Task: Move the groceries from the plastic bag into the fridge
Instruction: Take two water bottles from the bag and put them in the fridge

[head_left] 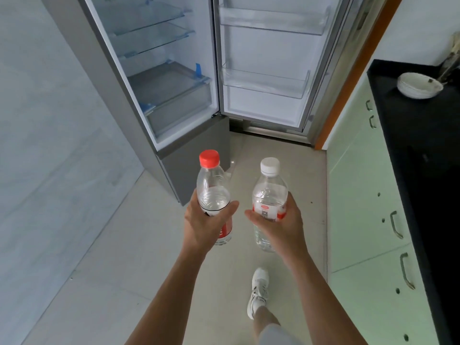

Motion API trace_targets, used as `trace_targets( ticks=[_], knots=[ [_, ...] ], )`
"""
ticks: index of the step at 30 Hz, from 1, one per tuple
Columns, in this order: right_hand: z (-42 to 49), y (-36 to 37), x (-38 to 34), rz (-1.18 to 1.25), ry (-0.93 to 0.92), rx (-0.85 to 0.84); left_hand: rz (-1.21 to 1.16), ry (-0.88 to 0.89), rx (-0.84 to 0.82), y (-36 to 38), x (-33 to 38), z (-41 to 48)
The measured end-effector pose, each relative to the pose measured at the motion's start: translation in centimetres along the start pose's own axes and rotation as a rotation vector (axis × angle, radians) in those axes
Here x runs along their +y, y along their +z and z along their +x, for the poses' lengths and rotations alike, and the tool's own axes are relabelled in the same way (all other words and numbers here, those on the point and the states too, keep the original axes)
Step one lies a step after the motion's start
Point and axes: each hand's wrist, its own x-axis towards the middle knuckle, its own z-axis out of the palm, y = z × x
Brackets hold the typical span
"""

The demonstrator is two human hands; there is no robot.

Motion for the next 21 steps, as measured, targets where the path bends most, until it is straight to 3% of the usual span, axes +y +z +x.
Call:
trace_targets(
  ticks=[11, 21],
  knots=[
    [20.7, 0.2, -3.4, 0.039, -0.087, -0.143, -0.026, -0.005, 0.153, 7.2, 4.6, 16.0],
    [30.8, 3.4, -3.4, 0.040, -0.078, -0.259, -0.024, -0.030, 0.267, 8.7, 4.8, 24.2]
  ],
)
